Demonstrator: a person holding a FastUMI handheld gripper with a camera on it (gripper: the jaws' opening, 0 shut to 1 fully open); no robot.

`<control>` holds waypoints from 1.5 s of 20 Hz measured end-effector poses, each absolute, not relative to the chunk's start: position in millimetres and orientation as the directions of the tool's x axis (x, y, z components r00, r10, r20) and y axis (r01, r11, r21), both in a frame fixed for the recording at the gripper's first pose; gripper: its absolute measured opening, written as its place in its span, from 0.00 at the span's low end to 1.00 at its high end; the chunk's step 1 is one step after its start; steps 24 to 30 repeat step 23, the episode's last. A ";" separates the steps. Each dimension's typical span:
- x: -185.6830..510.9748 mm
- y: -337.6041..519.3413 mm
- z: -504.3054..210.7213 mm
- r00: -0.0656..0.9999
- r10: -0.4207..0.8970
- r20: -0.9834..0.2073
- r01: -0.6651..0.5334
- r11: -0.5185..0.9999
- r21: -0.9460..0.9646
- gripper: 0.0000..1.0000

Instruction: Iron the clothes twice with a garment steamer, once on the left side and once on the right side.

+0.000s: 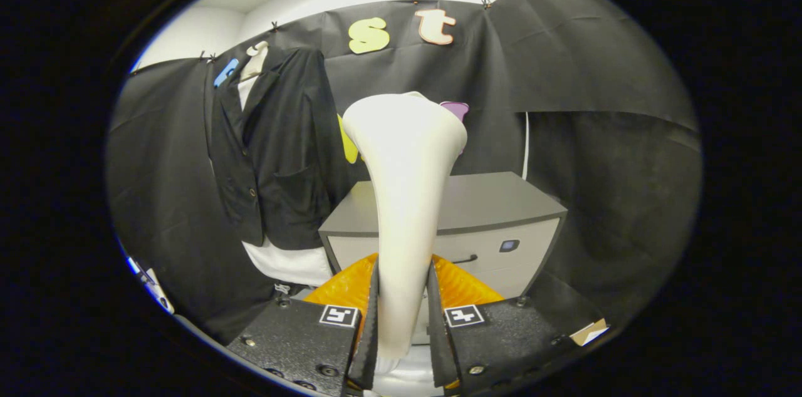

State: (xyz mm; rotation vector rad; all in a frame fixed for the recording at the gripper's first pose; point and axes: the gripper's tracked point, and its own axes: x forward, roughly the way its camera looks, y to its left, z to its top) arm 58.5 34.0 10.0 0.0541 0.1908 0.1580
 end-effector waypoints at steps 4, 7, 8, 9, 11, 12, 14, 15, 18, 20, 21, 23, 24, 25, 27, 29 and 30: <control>51.1 24.5 13.7 0.974 0.150 -0.168 -0.140 0.988 0.069 0.37; 46.7 23.8 18.6 0.977 0.150 -0.154 -0.140 0.988 0.072 0.37; 46.0 23.8 19.3 0.977 0.148 -0.152 -0.139 0.988 0.070 0.37; 42.8 24.6 20.7 0.978 0.149 -0.149 -0.140 0.988 0.070 0.37; 40.9 26.2 20.0 0.977 0.154 -0.149 -0.146 0.987 0.069 0.37; 40.6 26.9 19.5 0.977 0.156 -0.146 -0.147 0.987 0.066 0.37; 41.9 28.0 19.8 0.977 0.155 -0.147 -0.146 0.987 0.069 0.37; 41.9 29.4 21.0 0.977 0.155 -0.146 -0.147 0.987 0.069 0.37; 40.9 32.5 20.7 0.976 0.163 -0.147 -0.155 0.986 0.065 0.37; 41.2 33.8 22.1 0.975 0.165 -0.147 -0.156 0.985 0.067 0.37; 40.7 34.3 22.7 0.975 0.165 -0.148 -0.157 0.985 0.064 0.37; 42.1 35.7 21.9 0.975 0.166 -0.149 -0.158 0.985 0.063 0.37; 42.1 35.7 21.9 0.975 0.166 -0.149 -0.158 0.985 0.063 0.37; 42.1 35.7 21.9 0.975 0.166 -0.149 -0.158 0.985 0.063 0.37; 42.1 35.7 21.9 0.975 0.166 -0.149 -0.158 0.985 0.063 0.37; 42.1 35.7 21.9 0.975 0.166 -0.149 -0.158 0.985 0.063 0.37; 42.1 35.7 21.9 0.975 0.166 -0.149 -0.158 0.985 0.063 0.37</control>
